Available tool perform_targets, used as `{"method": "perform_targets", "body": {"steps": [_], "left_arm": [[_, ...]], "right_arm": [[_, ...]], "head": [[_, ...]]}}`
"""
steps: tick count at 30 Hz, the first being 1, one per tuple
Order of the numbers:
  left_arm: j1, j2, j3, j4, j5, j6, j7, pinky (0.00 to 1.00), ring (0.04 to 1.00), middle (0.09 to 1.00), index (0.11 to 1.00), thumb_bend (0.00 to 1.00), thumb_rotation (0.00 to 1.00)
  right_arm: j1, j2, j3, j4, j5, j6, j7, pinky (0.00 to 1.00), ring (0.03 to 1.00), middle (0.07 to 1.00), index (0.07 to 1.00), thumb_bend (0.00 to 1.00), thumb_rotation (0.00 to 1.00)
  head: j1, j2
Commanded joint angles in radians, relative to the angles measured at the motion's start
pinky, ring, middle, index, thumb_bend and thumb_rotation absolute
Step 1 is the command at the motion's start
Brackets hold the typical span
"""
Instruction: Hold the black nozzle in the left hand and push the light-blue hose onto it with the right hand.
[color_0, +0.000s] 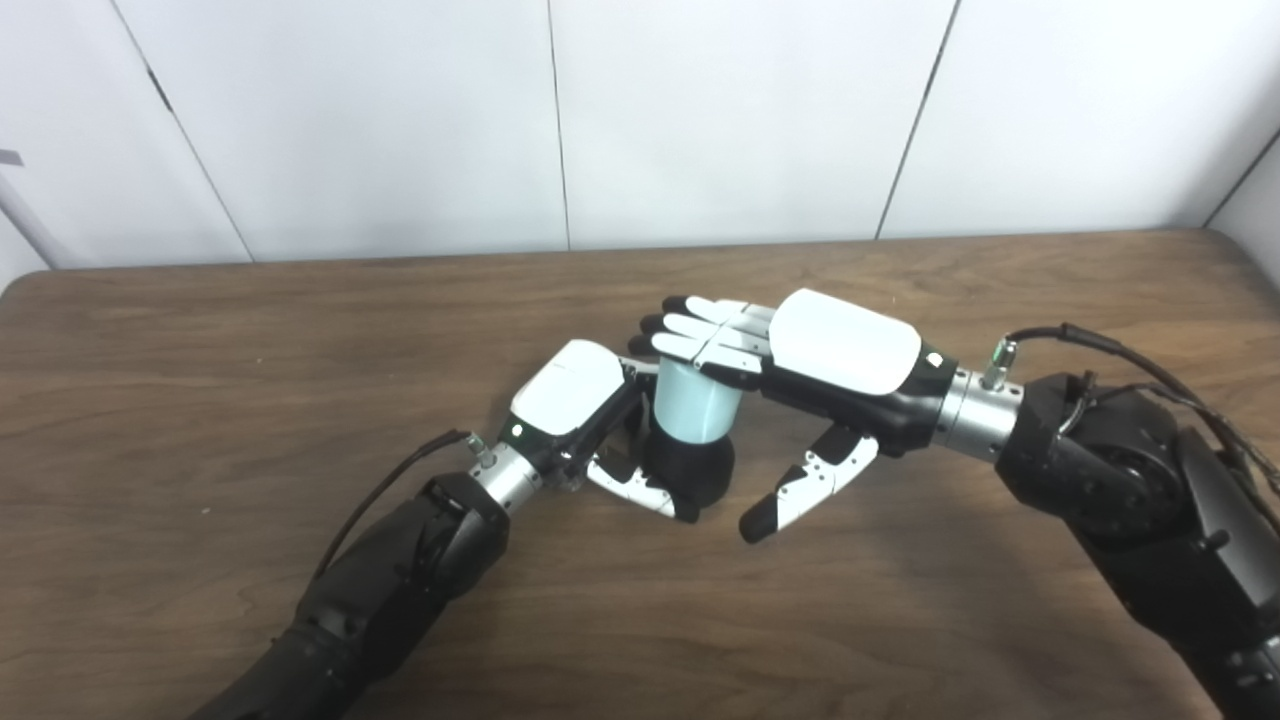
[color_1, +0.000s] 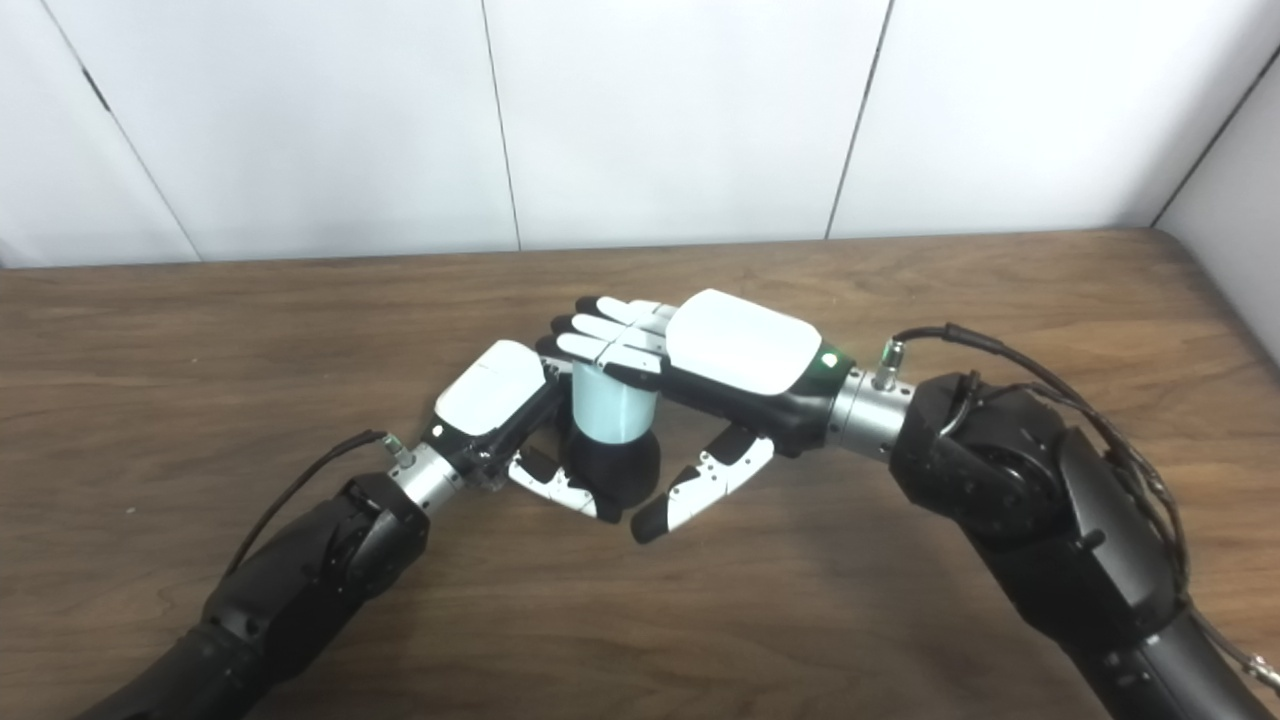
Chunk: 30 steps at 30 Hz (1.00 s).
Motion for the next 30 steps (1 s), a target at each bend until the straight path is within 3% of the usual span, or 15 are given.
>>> {"method": "perform_targets", "body": {"steps": [1,9,14,20,30], "left_arm": [[0.09,0.02,-0.058,0.053,0.046,0.026,-0.135,0.31,0.386,0.428,0.52,0.52,0.0],[0.089,0.019,-0.056,0.056,0.042,0.023,-0.136,0.32,0.39,0.434,0.518,0.52,0.0],[0.091,0.017,-0.053,0.065,0.04,0.01,-0.118,0.33,0.394,0.438,0.516,0.52,0.0],[0.095,0.019,-0.051,0.048,0.04,0.021,-0.129,0.35,0.41,0.448,0.511,0.52,0.0],[0.098,0.017,-0.051,0.05,0.038,0.014,-0.122,0.33,0.394,0.439,0.517,0.52,0.0]], "right_arm": [[-0.002,-0.032,0.039,-0.012,0.009,-0.027,0.056,0.93,0.982,0.993,0.962,0.81,0.96],[0.003,-0.047,0.083,0.004,0.004,-0.034,0.06,0.92,0.958,0.952,0.908,0.83,0.91],[0.008,-0.039,0.125,0.027,-0.029,-0.055,0.048,0.86,0.927,0.925,0.888,0.84,0.93],[-0.011,-0.029,0.164,0.039,-0.035,-0.039,0.045,0.88,0.916,0.919,0.879,0.84,0.93],[-0.024,-0.031,0.172,0.043,-0.044,-0.024,0.03,0.89,0.937,0.938,0.91,0.83,0.94]], "head": [[0.0,0.002],[0.003,0.004],[0.006,0.005],[0.005,0.009],[0.004,0.012]]}}
